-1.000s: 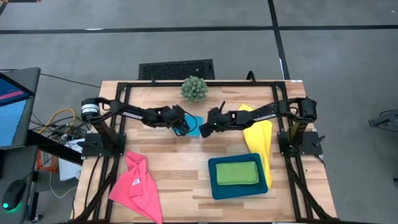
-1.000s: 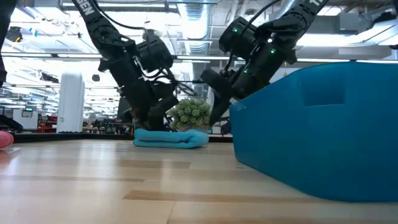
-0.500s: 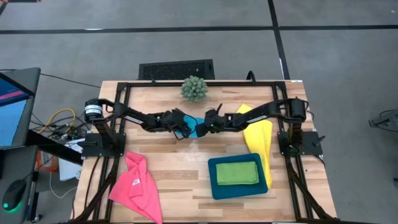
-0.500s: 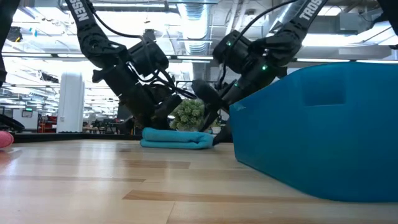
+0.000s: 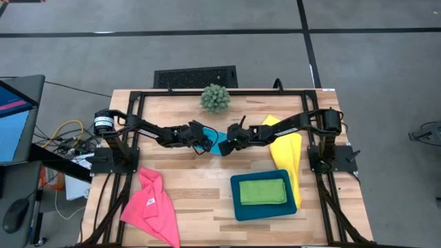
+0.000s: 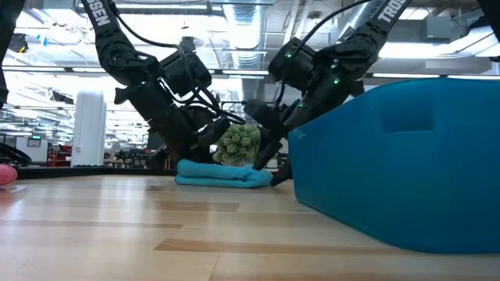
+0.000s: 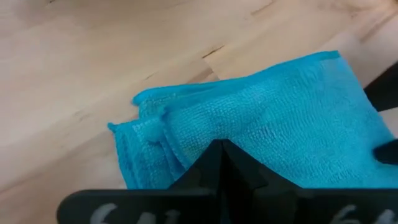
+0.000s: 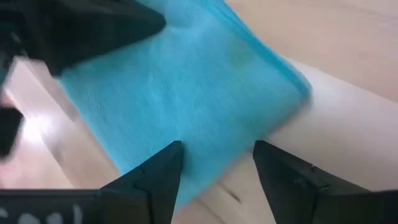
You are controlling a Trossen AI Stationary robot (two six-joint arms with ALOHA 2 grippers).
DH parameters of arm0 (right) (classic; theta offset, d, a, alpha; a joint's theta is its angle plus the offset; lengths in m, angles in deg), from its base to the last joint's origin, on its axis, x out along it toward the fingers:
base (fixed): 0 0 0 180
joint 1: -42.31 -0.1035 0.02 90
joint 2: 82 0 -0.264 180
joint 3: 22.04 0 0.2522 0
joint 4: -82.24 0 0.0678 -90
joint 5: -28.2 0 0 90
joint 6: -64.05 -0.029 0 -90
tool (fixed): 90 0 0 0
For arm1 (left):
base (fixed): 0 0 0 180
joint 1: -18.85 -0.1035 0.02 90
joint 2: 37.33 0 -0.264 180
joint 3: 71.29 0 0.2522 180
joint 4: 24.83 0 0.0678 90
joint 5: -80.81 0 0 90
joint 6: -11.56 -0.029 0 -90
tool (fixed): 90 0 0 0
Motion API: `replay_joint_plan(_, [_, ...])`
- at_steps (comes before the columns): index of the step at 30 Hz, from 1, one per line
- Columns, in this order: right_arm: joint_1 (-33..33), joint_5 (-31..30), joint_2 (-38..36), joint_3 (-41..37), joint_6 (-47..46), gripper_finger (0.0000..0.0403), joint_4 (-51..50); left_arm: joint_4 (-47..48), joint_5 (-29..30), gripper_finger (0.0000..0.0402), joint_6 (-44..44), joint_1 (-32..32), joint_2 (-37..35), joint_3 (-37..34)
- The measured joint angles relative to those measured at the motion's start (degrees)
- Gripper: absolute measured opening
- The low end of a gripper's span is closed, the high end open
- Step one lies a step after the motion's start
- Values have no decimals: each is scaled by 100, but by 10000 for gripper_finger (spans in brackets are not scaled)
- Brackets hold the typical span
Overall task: Fold microfiber towels
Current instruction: Stack the folded blue microfiber cloth into the blue bin
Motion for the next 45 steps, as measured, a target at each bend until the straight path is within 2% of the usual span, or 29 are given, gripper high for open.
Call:
replay_joint_plan(7, [51, -116, -117, -15, 67, 230, -230, 3, -176, 0, 58, 65, -256, -28])
replay_joint_plan(13, [61, -218, -116, -14, 218, 230, -180, 289, -686, 0, -23, 19, -1293, -15])
replay_joint_plan(18, [59, -211, -116, -13, 326, 230, -191, 1438, -888, 0, 237, 14, -2399, -20])
replay_joint_plan(21, [59, -188, -116, -13, 381, 230, -198, 2470, -886, 1, 452, 18, -3026, -15])
replay_joint_plan(25, [76, -177, -116, -12, 438, 230, -134, 3063, -836, 31, 639, -26, -3421, -15])
replay_joint_plan(31, [85, -152, -135, -8, 521, 230, -89, 2639, -1119, 136, 589, -106, -3109, -12])
replay_joint_plan(37, [85, -152, -168, -5, 580, 230, -88, 2391, -1690, 232, 1390, -110, -2250, -8])
replay_joint_plan(40, [85, -152, -168, -2, 628, 230, -86, 2302, -1797, 259, 1808, -78, -1776, -6])
replay_joint_plan(45, [85, -152, -168, -2, 678, 230, -84, 1261, -2098, 275, 1894, -80, -1029, -4])
